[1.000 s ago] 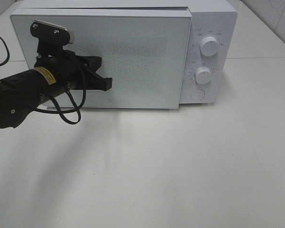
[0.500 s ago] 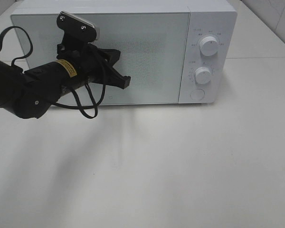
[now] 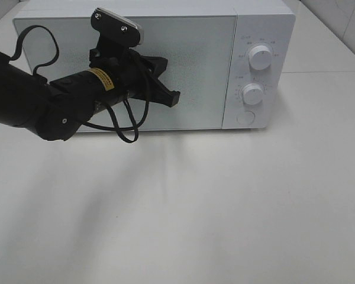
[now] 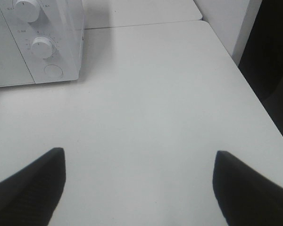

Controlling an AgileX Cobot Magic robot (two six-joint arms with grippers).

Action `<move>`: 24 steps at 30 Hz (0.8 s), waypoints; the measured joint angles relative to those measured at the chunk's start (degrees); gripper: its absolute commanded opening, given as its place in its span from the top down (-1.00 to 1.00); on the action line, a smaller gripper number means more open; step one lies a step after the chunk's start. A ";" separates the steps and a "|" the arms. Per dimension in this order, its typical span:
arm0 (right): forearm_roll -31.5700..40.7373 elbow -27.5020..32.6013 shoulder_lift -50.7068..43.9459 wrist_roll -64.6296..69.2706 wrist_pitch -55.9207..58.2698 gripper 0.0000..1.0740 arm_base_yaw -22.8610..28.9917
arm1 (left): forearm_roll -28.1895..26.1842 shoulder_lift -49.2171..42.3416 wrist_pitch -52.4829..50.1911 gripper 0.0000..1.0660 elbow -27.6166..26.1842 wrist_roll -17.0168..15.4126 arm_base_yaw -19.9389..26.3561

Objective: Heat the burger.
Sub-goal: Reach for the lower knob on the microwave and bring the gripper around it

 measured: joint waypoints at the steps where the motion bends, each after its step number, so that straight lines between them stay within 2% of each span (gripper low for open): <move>1: 0.00 0.00 0.00 0.00 0.00 -0.41 0.00 | -0.63 0.00 0.17 0.99 -0.06 0.06 -0.29; 7: 0.00 0.00 0.00 0.00 0.00 -0.41 0.00 | -4.30 -1.55 4.24 0.99 -0.69 0.52 -1.66; 10: 0.00 0.00 0.00 0.00 0.00 -0.41 0.00 | -8.42 -4.76 10.03 0.99 -1.38 2.01 -2.81; 16: 0.00 0.00 0.00 0.00 0.00 -0.41 0.00 | -12.95 -8.59 17.48 0.99 -2.18 5.04 -4.47; 18: 0.00 0.00 0.00 0.00 0.00 -0.41 0.00 | -15.24 -10.77 24.58 0.99 -2.18 6.65 -5.73; 19: 0.00 0.00 0.00 0.00 0.00 -0.41 0.00 | -15.24 -10.77 24.58 0.99 -2.18 6.65 -5.73; 21: 0.00 0.00 0.00 0.00 0.00 -0.41 0.00 | -15.99 -13.41 33.69 0.99 -2.18 8.25 -6.65; 22: 0.00 0.00 0.00 0.00 0.00 -0.41 0.00 | -15.99 -13.41 33.69 0.99 -2.18 8.25 -6.65; 23: 0.00 0.00 0.00 0.00 0.00 -0.41 0.00 | -16.10 -15.36 41.71 0.99 -2.18 9.40 -6.99; 24: 0.00 0.00 0.00 0.00 0.00 -0.41 0.00 | -16.10 -15.36 41.71 0.99 -2.18 9.40 -6.99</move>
